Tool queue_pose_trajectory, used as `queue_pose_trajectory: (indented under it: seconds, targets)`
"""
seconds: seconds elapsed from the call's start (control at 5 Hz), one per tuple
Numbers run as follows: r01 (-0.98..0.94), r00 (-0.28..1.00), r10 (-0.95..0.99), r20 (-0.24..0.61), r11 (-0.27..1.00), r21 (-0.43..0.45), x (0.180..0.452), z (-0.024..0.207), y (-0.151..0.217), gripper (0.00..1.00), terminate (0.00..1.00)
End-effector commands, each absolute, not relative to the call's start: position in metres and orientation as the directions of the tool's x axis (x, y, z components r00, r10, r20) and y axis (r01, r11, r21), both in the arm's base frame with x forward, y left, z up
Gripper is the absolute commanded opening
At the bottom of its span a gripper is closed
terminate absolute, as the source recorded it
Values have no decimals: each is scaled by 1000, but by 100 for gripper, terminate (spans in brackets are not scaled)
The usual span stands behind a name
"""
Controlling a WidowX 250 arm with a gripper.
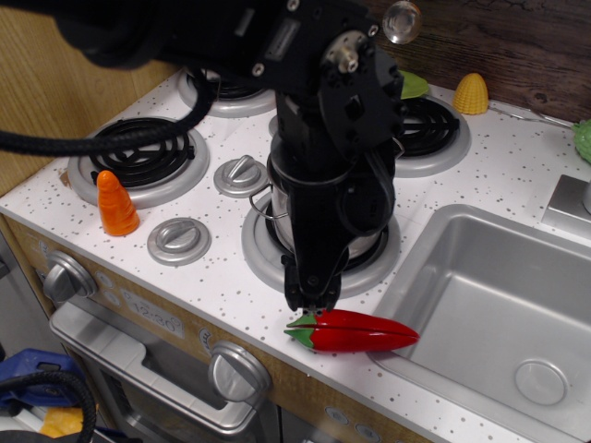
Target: Put pepper in pot or pan
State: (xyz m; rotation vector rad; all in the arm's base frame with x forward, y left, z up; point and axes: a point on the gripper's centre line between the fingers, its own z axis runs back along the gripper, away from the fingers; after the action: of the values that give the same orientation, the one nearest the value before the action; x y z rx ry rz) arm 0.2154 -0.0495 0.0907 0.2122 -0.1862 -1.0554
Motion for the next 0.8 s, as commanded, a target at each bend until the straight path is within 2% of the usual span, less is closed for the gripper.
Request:
queue_pose_trajectory:
  seconds: [0.0, 0.6]
  targets:
    - [840, 481, -876, 50, 476, 261, 215, 91, -49, 100, 0]
    - [847, 456, -888, 53, 452, 281, 226, 45, -52, 100, 0]
